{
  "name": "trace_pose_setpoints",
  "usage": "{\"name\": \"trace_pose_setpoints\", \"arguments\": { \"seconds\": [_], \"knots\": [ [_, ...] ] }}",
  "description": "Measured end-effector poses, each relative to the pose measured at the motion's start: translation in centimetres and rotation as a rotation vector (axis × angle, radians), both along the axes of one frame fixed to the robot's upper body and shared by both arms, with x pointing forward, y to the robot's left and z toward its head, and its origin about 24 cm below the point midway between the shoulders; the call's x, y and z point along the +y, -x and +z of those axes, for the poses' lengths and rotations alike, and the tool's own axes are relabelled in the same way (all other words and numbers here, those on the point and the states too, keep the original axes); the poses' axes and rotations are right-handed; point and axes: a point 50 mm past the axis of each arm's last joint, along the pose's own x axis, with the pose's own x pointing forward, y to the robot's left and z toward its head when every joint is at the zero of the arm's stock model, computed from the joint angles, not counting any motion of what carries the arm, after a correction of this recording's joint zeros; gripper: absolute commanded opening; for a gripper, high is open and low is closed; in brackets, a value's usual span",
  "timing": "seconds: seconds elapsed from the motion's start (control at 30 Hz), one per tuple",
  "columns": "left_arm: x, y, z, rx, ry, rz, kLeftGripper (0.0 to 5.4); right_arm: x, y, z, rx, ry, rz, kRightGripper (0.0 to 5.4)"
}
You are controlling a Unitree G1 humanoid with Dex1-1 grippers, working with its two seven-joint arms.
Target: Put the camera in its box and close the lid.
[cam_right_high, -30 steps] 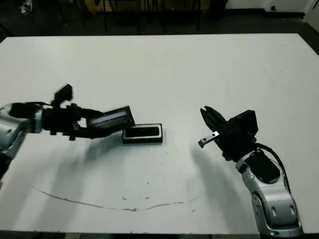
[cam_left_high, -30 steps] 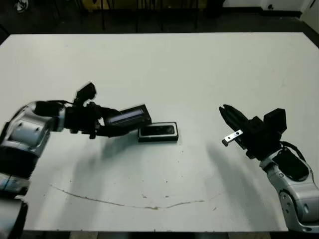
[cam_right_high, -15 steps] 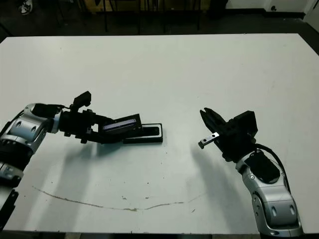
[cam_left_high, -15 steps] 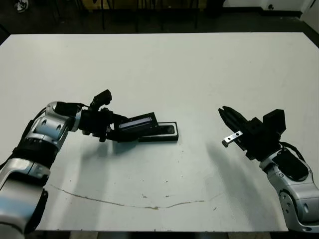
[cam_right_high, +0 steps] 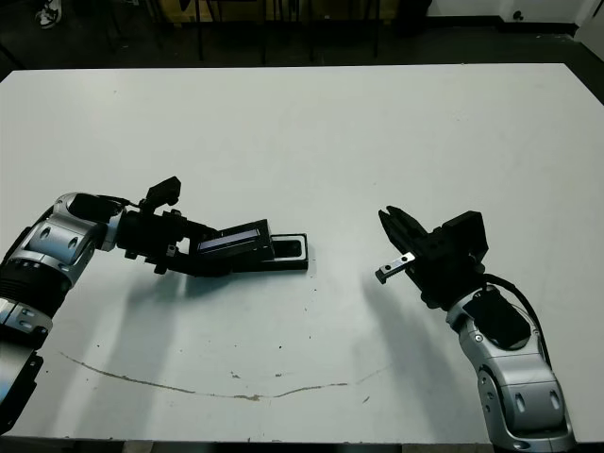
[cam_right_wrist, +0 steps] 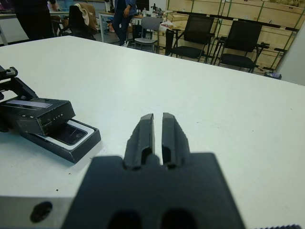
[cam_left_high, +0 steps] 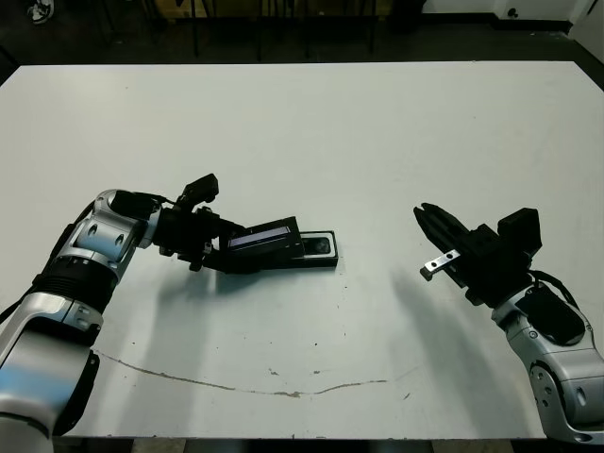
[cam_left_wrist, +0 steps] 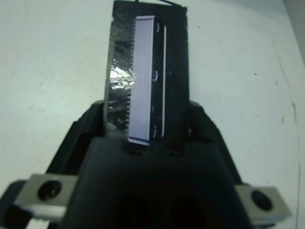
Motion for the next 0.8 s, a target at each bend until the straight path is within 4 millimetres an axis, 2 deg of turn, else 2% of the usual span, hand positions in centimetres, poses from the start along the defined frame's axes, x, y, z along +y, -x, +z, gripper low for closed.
{"name": "trace_pose_setpoints", "arguments": {
  "seconds": [0.43, 0.6, 0.8],
  "knots": [
    [-0.6, 0.0, 0.2, -0.010, -0.014, 0.012, 2.81, 0.1, 0.1, -0.1, 0.012, 0.005, -0.003, 0.00],
    [-1.9, -0.2, -0.7, 0.001, -0.013, 0.029, 2.81, 0.1, 0.2, -0.2, 0.019, 0.004, -0.003, 0.00],
    [-3.6, -0.8, -0.9, -0.008, -0.035, -0.014, 2.81, 0.1, 0.3, -0.1, 0.018, 0.003, 0.000, 0.00]
  ]
}}
